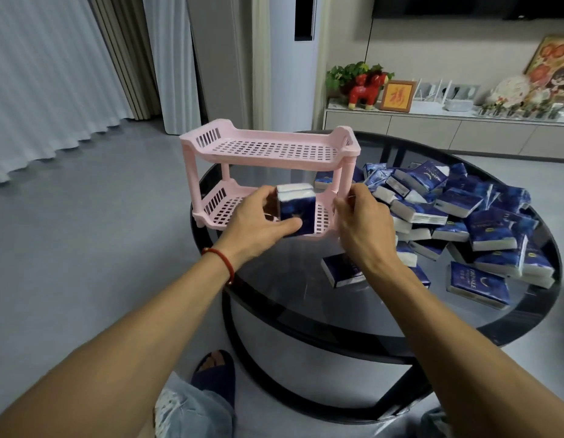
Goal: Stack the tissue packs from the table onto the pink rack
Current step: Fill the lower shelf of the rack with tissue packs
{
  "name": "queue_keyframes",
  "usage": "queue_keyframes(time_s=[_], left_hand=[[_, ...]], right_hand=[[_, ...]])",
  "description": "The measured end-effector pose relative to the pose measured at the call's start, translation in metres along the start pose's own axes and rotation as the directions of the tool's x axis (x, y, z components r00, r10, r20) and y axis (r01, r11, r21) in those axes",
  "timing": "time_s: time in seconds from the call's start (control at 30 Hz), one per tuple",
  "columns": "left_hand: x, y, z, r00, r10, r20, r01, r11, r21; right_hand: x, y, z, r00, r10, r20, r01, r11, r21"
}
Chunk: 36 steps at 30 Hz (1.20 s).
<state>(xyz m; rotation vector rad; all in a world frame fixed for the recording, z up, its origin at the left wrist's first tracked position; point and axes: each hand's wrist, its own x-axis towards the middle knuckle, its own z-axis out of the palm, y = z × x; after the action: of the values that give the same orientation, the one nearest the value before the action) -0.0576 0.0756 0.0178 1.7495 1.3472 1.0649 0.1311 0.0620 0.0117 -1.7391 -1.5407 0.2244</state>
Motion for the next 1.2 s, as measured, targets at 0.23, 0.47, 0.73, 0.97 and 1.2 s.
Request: queue_keyframes(time_s=[0.23,0.47,0.73,0.97,1.2], left_hand=[[0.071,-0.008,0.024,0.969,-0.183,0.165,0.154,0.972,0.175],[0.108,-0.036,0.062,0.973,-0.149,0.177,0.137,0.988,0.077],[0.133,-0.074,0.079,0.983,-0.124,0.135,0.119,0.992,0.047],[0.121,-0.065,0.077,0.991,-0.034,0.131,0.019,0.994,0.110],[0.125,-0.077,0.078,0.999,-0.001,0.051,-0.006,0.991,0.133]], right_hand=[[-0.005,0.004,-0.009,0.999,-0.008,0.036,0.003,0.993,0.119],[-0.002,0.013,-0.015,0.998,-0.010,0.065,-0.001,0.986,0.167],[0.001,0.021,-0.016,0.995,0.009,0.104,-0.025,0.987,0.157],[0.000,0.022,-0.017,0.994,0.011,0.109,-0.027,0.988,0.152],[0.000,0.020,-0.019,0.994,0.015,0.111,-0.032,0.988,0.150]])
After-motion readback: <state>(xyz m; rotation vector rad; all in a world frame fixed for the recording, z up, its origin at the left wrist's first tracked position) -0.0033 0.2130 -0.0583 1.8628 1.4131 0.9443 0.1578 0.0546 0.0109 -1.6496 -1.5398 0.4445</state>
